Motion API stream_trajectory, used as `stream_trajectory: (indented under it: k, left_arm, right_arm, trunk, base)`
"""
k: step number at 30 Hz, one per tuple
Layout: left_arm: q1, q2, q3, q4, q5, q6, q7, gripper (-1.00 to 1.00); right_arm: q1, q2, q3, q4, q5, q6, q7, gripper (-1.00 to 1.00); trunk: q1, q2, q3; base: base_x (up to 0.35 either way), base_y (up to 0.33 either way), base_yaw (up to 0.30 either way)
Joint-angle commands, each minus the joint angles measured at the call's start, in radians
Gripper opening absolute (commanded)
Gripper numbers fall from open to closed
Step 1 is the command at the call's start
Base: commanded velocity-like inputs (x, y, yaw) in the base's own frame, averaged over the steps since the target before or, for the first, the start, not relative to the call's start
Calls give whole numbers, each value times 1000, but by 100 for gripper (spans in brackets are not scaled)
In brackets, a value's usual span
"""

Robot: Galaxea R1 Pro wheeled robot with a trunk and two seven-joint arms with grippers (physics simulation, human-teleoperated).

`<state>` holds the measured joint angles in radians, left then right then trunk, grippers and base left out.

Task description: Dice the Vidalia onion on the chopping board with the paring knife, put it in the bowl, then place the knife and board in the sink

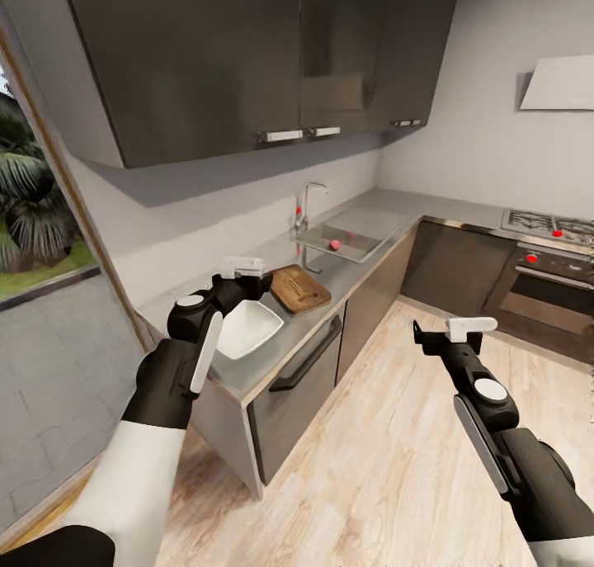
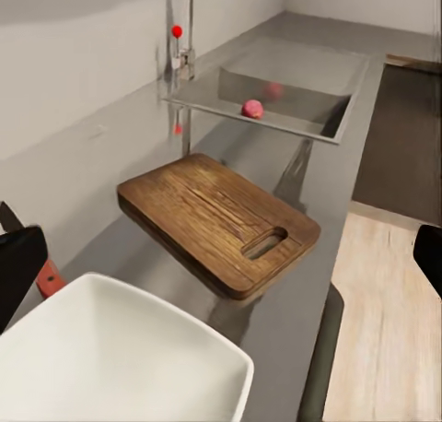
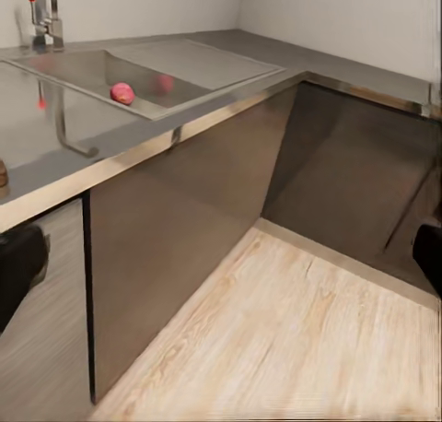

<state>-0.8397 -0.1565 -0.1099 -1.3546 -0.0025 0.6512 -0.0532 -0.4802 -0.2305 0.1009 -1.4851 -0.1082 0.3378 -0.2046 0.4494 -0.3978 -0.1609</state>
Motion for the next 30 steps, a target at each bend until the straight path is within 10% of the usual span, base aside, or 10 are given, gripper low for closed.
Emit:
stream_trajectory:
  k: [1, 30]
  left_arm:
    - [-1, 0, 1, -1, -1, 5, -4, 100]
    - [-1, -1, 1, 0, -1, 5, -4, 100]
  right_arm:
    - [-1, -1, 4, -1, -10, 4, -10, 100]
    - [-1, -1, 7, -1, -11, 4, -11, 100]
  trunk:
    - [1, -2, -2]
    - [1, -2, -2]
  base:
    - [0, 318, -279]
    - [77, 311, -27]
